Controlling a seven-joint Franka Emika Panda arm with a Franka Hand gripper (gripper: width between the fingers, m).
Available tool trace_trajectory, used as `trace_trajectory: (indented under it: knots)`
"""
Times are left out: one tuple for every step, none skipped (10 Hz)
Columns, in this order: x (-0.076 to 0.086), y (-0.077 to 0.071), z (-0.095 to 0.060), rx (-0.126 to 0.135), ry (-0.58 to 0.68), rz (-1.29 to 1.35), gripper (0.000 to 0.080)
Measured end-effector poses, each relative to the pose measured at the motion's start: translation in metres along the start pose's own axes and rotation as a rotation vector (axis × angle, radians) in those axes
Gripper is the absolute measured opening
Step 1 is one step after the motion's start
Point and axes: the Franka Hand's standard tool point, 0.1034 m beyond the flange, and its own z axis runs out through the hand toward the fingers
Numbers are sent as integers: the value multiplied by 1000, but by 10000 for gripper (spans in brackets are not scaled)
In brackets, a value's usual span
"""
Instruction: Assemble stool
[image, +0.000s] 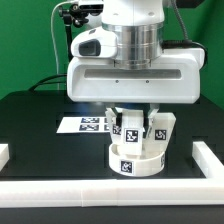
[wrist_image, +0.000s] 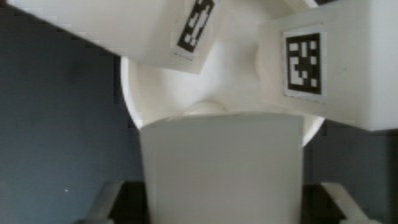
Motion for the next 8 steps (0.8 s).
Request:
trace_trajectory:
  knots:
    - [0, -1, 0, 3, -1, 54, 341]
    - [0, -1, 0, 4, -1, 129, 341]
    - [0, -2, 0, 4, -1, 186, 341]
    - [0, -3, 0, 26, -1, 271, 341]
    - [1, -4, 0, 85, 3, 402, 341]
    - [2, -6, 0, 119, 6, 508, 341]
    - [4, -11, -1, 144, 16, 579, 341]
    - [7, -16, -1, 172, 31, 641, 341]
